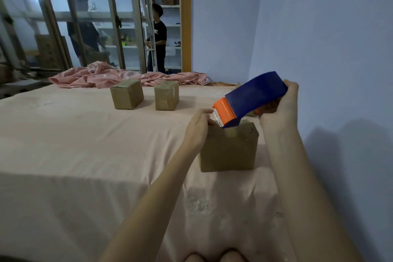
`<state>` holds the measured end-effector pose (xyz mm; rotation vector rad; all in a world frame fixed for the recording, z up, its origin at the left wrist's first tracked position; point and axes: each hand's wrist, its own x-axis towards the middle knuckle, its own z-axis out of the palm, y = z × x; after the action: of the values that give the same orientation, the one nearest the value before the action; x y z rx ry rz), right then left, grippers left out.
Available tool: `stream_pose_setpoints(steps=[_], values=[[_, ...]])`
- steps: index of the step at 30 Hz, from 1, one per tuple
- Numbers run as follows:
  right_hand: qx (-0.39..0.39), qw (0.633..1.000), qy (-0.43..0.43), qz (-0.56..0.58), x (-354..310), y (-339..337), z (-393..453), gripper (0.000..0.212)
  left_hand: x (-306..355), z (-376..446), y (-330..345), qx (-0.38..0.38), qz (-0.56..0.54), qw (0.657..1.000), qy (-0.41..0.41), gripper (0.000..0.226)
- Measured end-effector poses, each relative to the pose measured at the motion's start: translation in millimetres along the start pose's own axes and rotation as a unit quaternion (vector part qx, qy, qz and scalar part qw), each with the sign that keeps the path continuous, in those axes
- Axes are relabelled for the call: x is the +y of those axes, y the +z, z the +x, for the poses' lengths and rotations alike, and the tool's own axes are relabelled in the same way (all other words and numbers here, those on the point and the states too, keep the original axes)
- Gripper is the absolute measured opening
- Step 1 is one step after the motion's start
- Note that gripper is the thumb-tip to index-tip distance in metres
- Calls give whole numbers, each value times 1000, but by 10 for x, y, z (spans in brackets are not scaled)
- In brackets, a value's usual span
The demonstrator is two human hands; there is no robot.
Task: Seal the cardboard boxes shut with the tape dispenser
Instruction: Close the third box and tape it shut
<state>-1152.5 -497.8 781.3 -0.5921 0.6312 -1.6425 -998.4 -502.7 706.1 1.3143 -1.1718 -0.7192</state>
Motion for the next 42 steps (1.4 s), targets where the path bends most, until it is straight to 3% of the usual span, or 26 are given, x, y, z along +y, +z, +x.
stream_pose_setpoints(steps=[4, 7, 12, 14, 16, 20, 24, 32, 36, 42], values=[[2, 1000, 13, 20, 108, -14, 70, 19, 96, -37, 40, -7, -50, 998, -34, 48], [20, 998, 32, 41, 155, -17, 112, 20, 101, -105, 97, 16, 1, 1000, -21, 37], [32, 994, 60, 87, 161, -42, 147, 20, 195, -116, 12, 107, 49, 979, 167, 23], [25, 993, 62, 102, 138, -49, 146, 18, 251, -128, -23, 130, 80, 970, 192, 26], [16, 990, 67, 119, 104, -45, 135, 17, 309, -144, -48, 134, 69, 975, 161, 29], [-3, 987, 85, 139, 52, 8, 71, 14, 431, -182, -42, 68, -74, 993, 69, 33], [-32, 986, 78, 146, 31, 52, -2, 16, 496, -269, -4, 77, -124, 985, 95, 32], [-137, 984, -67, 90, 96, 63, -104, 57, 594, -342, 17, 83, -195, 972, 103, 26], [-85, 975, -169, -117, 211, 79, -137, 37, 589, -378, 8, 69, -220, 967, 106, 31], [-57, 985, -153, -47, 244, 92, -149, 33, 581, -445, 33, 20, -370, 929, 21, 27]])
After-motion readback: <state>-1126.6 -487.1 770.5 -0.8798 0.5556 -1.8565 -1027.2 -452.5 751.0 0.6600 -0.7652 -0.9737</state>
